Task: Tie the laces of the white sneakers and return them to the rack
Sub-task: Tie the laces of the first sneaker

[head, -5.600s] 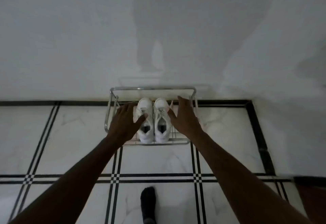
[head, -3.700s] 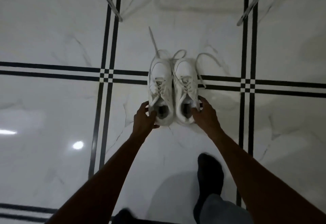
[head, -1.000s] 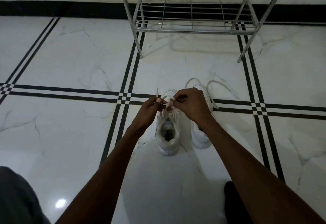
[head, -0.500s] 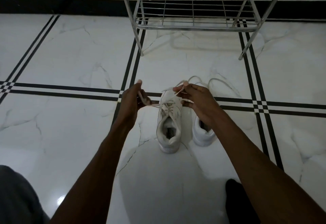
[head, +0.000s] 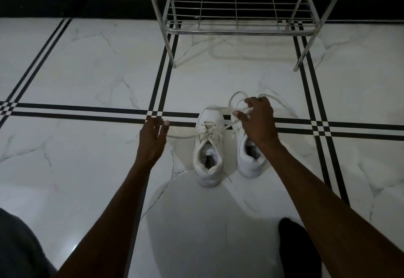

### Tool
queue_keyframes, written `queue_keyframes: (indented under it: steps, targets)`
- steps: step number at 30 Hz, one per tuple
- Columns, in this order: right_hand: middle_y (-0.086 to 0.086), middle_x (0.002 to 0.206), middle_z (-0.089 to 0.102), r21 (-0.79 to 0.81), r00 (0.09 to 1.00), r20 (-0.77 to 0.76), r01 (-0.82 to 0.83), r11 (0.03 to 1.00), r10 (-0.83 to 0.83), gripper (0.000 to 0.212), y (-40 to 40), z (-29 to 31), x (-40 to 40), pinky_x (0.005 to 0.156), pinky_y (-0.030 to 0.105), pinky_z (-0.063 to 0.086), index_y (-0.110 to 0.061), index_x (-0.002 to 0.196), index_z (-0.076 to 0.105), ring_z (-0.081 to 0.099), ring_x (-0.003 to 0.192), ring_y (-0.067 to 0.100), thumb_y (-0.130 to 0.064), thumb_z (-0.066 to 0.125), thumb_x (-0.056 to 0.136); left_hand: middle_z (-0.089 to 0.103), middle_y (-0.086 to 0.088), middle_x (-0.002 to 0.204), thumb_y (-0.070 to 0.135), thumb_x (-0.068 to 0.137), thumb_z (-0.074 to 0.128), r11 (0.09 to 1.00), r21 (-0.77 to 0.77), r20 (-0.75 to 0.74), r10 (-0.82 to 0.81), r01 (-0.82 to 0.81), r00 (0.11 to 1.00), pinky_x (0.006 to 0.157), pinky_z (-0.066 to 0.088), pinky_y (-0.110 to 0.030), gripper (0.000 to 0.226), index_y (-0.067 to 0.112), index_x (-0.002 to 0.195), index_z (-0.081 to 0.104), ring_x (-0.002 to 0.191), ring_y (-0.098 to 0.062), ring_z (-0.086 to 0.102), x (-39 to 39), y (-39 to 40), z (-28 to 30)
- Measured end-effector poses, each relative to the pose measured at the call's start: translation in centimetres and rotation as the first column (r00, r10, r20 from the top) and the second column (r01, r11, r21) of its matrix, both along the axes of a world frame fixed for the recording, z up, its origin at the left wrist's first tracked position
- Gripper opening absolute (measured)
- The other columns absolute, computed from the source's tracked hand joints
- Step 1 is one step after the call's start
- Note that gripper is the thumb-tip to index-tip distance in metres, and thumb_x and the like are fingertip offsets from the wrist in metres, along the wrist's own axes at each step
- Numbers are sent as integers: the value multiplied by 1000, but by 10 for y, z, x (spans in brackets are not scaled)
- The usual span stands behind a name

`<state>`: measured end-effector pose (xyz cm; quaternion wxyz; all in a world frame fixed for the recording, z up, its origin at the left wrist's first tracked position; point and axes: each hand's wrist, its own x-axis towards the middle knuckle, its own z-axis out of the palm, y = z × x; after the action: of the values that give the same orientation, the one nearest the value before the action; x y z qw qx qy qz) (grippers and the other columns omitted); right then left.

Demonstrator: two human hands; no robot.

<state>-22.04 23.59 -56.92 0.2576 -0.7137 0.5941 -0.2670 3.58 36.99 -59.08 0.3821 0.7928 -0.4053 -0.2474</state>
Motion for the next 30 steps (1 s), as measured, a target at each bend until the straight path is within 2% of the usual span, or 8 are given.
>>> queue_keyframes:
  steps: [2, 7, 10, 15, 19, 22, 25, 30]
  targets:
    - [16, 108, 64, -17, 979, 14, -201, 979, 202, 37, 8, 1, 6, 88, 41, 52, -5, 112, 69, 61, 94, 24, -18, 80, 79, 66, -4, 129, 28, 102, 58, 983, -1, 42, -181, 182, 983, 104, 47, -37, 30, 13, 126, 63, 119, -17, 59, -7, -5, -7]
    - [8, 109, 72, 60, 875, -107, -469, 881, 473, 22, 21, -9, 22, 94, 45, 48, -16, 107, 74, 64, 104, 29, -19, 74, 85, 66, -5, 129, 16, 97, 65, 907, 92, 3, -413, 411, 911, 102, 48, -38, 25, 17, 122, 69, 117, -18, 60, -37, -17, -16]
    - [9, 99, 75, 141, 856, -96, -494, 858, 508, 20, 25, 1, 23, 81, 38, 53, -11, 104, 74, 67, 89, 23, -23, 61, 95, 66, -6, 129, 13, 96, 65, 922, 91, 7, -379, 377, 925, 93, 44, -27, 27, 13, 122, 68, 117, -19, 59, -47, -21, -18]
    - [4, 93, 76, 222, 829, -116, -515, 828, 547, 19, 24, 16, 21, 70, 23, 54, -10, 105, 77, 65, 69, 8, -13, 71, 88, 72, -3, 117, 7, 94, 67, 936, 33, 27, -351, 350, 936, 90, 48, -25, 18, 10, 111, 71, 105, -13, 61, -49, -24, -21]
    - [5, 86, 79, 186, 873, -93, -458, 869, 479, 9, 13, 23, 28, 74, 32, 57, -13, 90, 81, 70, 76, 16, -13, 74, 83, 72, 7, 92, 8, 91, 68, 953, 72, 120, -302, 296, 946, 87, 55, -46, 18, 25, 86, 66, 93, -17, 68, -52, -23, -20]
    - [3, 88, 75, 167, 891, -212, -372, 913, 401, 10, 9, 8, 29, 71, 29, 52, -11, 89, 79, 66, 77, 14, -10, 71, 86, 69, 12, 87, 2, 89, 61, 940, 208, 255, -321, 272, 912, 99, 47, -56, 27, 29, 89, 59, 97, -22, 66, -53, -21, -15]
    - [16, 107, 72, 224, 878, -307, -308, 925, 366, 21, 18, -16, 18, 85, 37, 51, -1, 104, 74, 68, 99, 32, -4, 60, 89, 61, 3, 78, -8, 77, 60, 934, 319, 522, -313, 159, 794, 112, 31, -60, 35, 21, 97, 63, 103, -29, 60, -46, -11, -11]
    - [14, 71, 65, 223, 763, -503, -338, 914, 405, 9, 43, 2, 17, 56, 30, 49, -6, 70, 66, 66, 65, 32, 1, 71, 74, 57, 2, 74, -2, 81, 62, 908, 390, 553, -362, 151, 750, 115, 21, -63, 28, 21, 97, 64, 108, -30, 59, -40, -6, -10]
